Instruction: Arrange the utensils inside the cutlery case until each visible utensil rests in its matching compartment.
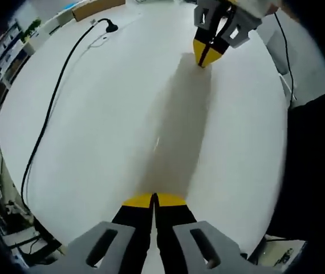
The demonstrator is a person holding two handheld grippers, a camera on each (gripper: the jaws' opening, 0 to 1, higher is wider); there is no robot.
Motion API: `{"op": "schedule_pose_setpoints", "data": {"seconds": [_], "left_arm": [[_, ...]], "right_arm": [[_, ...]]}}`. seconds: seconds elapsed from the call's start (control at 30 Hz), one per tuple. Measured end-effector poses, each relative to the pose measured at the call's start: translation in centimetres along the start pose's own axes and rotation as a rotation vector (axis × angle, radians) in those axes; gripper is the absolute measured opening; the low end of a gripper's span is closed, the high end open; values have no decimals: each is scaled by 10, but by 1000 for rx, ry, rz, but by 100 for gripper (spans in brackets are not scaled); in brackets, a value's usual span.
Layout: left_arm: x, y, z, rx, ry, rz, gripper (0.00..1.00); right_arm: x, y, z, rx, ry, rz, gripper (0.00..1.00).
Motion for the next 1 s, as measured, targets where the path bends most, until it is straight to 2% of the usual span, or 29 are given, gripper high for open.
{"op": "schedule_pose_setpoints", "data": {"seconds": [0.1, 0.17, 0.33, 0.37, 0.4, 0.43, 0.47, 0.5, 0.53, 0.6, 0.63, 0.67, 0.7, 0.73, 0.77, 0.8, 0.83, 1.0], "left_arm": [[-3, 0, -1, -4, -19, 45, 0], [-5, 0, -1, -5, -79, 76, 0], [-4, -4, 1, 2, -55, 89, 0], [-5, 0, 1, -6, -72, 91, 0], [-2, 2, 0, -12, -6, 117, 0], [-5, 0, 0, -4, -80, 105, 0], [-4, 1, 1, -2, -76, 101, 0], [-4, -1, 1, 8, -20, 93, 0], [-4, -1, 1, 13, 1, 85, 0], [-2, -1, 4, 20, 7, 75, 0], [-1, 0, 3, 36, -7, 46, 0], [-1, 0, 3, 47, 23, 13, 0], [-4, 1, 3, 66, 142, -77, 0], [-7, 2, 2, 81, 203, -104, 0], [-10, 4, 1, 121, 301, -119, 0], [-13, 5, -1, 133, 293, -133, 0], [-16, 4, -3, 120, 233, -126, 0], [-23, -9, -11, 74, 106, -33, 0]], "right_arm": [[0, 0, 0, 6, -12, -6, 0], [1, 0, 0, 3, -17, -10, 0], [0, 0, 0, -1, -18, -4, 0], [-1, 0, 0, 3, -23, -8, 0], [-1, 0, 0, 3, -25, -9, 0], [-1, 0, 0, 5, -25, -11, 0], [-1, 0, 1, 6, -22, -13, 0], [0, 0, 1, 7, -20, -18, 0], [0, 0, 1, 7, -24, -23, 0], [1, 1, 0, 5, -34, -31, 0], [1, 1, 0, 5, -37, -33, 0], [1, 0, 0, 5, -40, -33, 0], [1, 0, 1, 8, -40, -33, 0], [0, 0, 1, 10, -38, -33, 0], [0, 1, 1, 11, -38, -33, 0], [0, 1, 1, 12, -39, -35, 0], [1, 1, 1, 13, -42, -38, 0], [1, 1, 1, 16, -38, -47, 0]]}}
Point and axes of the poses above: the point that each gripper's makers call its tool centre point, and the gripper's own axes: y roughly backward along the fingers, z roughly to its left, x roughly out of its underside, the point moved 6 cm from there along y, roughly backward along the fingers, and after that the axes turned 1 degree about -x, right-handed, at the moved point
